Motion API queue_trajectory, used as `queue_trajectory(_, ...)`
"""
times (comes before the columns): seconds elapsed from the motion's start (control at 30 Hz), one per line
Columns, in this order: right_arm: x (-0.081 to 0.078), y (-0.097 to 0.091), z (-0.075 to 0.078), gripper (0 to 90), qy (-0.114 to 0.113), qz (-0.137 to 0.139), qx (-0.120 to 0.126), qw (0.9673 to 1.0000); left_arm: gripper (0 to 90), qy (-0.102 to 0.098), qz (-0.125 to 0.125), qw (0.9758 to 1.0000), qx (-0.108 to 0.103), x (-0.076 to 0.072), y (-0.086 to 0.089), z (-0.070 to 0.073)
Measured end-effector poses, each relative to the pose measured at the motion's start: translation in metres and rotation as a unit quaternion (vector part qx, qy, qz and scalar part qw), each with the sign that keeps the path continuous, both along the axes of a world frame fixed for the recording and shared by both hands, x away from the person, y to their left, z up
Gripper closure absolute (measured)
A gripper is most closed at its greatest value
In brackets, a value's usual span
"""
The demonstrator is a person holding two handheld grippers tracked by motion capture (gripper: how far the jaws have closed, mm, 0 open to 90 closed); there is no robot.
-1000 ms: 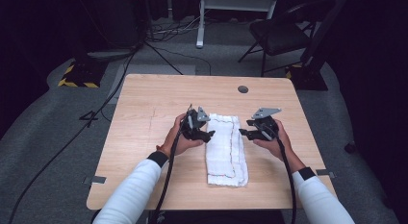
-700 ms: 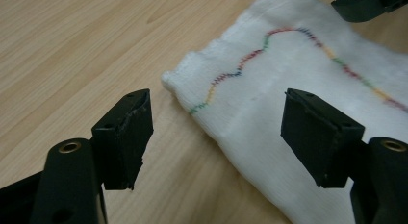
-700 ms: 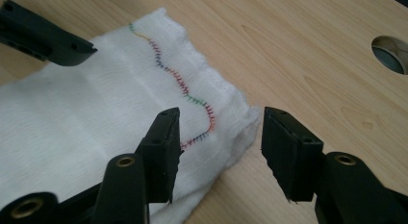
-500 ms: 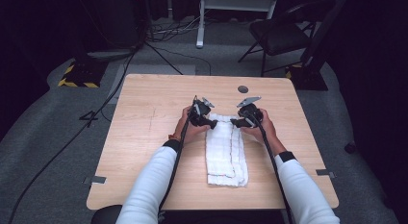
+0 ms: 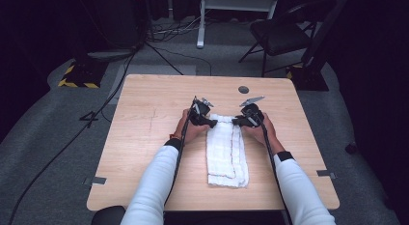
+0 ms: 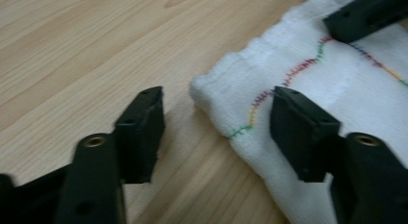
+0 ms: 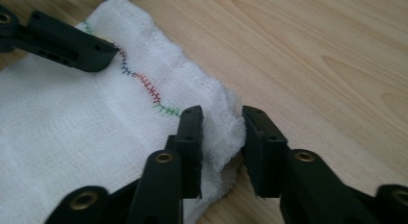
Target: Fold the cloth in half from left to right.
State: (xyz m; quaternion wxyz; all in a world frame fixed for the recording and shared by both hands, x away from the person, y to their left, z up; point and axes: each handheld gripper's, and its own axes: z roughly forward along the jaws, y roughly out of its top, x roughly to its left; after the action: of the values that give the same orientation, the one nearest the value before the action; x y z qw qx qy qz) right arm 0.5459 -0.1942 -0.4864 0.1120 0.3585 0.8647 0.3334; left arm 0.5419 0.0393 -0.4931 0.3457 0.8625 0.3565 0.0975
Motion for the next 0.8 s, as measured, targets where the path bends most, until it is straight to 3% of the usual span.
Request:
queue_trajectory(0.17,-0.001,0.0,0.0,81.7,0.003,0.007,0.003,1.0,67.8,0.014,-0.037,0.9992,-0.01,0.002,0.0,0.002)
queue_trajectory(0.3,-0.003,0.003,0.001,83.3,-0.008,0.007,-0.009,0.9999,79.0,0.011,-0.048,0.9988,-0.002,0.002,-0.001,0.005)
queue_trajectory(0.43,-0.008,0.0,0.003,83.8,-0.023,0.0,0.001,0.9997,82.3,-0.005,-0.055,0.9984,0.013,0.001,-0.004,0.016)
queue_trajectory(0.47,-0.009,0.0,0.007,84.1,-0.035,-0.003,0.005,0.9994,82.4,-0.011,-0.054,0.9983,0.018,0.001,-0.005,0.02)
queue_trajectory(0.5,-0.009,0.0,0.007,84.1,-0.035,-0.003,0.005,0.9994,82.4,-0.017,-0.051,0.9984,0.016,0.001,-0.005,0.023)
queue_trajectory(0.57,-0.012,-0.002,0.016,84.3,-0.059,-0.007,0.009,0.9982,82.4,-0.03,-0.053,0.9981,0.005,0.001,-0.004,0.035)
queue_trajectory(0.8,-0.012,-0.004,0.033,84.5,-0.091,-0.01,0.015,0.9957,82.3,-0.05,-0.047,0.9976,-0.005,0.0,-0.002,0.052)
